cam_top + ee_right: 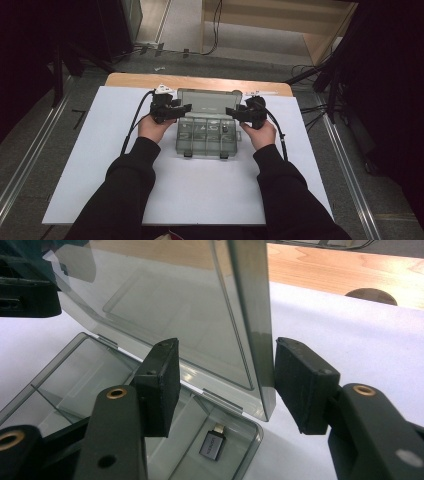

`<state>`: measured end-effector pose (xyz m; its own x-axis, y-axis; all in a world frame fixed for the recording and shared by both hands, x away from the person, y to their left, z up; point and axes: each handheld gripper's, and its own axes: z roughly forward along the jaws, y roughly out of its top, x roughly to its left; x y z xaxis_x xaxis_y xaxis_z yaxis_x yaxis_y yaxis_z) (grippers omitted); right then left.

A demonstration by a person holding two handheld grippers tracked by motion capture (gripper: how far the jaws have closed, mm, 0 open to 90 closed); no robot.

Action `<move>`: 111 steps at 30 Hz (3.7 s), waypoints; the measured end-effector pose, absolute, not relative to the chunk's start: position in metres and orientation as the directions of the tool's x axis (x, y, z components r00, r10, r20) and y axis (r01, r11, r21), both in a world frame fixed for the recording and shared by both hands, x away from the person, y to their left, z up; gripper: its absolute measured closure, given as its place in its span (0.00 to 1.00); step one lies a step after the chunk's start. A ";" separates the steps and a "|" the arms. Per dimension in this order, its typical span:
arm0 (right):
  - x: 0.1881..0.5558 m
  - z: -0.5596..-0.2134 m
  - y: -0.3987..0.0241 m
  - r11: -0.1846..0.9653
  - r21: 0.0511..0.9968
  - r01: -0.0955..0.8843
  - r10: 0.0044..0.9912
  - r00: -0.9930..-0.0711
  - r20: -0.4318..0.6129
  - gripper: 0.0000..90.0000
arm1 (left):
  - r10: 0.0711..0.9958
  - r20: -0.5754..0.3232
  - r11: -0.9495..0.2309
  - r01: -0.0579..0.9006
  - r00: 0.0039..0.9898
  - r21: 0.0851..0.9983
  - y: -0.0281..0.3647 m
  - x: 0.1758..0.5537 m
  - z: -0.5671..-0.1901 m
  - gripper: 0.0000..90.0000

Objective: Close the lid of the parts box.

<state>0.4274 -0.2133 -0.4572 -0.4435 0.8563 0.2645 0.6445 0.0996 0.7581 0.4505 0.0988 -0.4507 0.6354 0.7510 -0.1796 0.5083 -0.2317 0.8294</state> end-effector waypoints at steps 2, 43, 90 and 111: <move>0.426 -0.457 -0.213 0.099 0.759 0.643 0.857 -0.442 0.263 0.48 | 0.747 -0.183 -0.230 0.508 0.639 0.830 0.099 0.450 -0.451 0.53; 0.414 -0.457 -0.212 0.113 0.769 0.629 0.842 -0.472 0.263 0.41 | 0.707 -0.302 -0.273 0.641 0.639 0.717 0.122 0.445 -0.450 0.34; 0.394 -0.450 -0.229 0.135 0.730 0.670 0.801 -0.508 0.318 0.29 | 0.627 -0.352 -0.338 0.650 0.695 0.680 0.126 0.431 -0.426 1.00; 0.377 -0.444 -0.260 0.142 0.698 0.701 0.769 -0.523 0.369 0.56 | 0.622 -0.363 -0.343 0.658 0.694 0.670 0.138 0.425 -0.421 1.00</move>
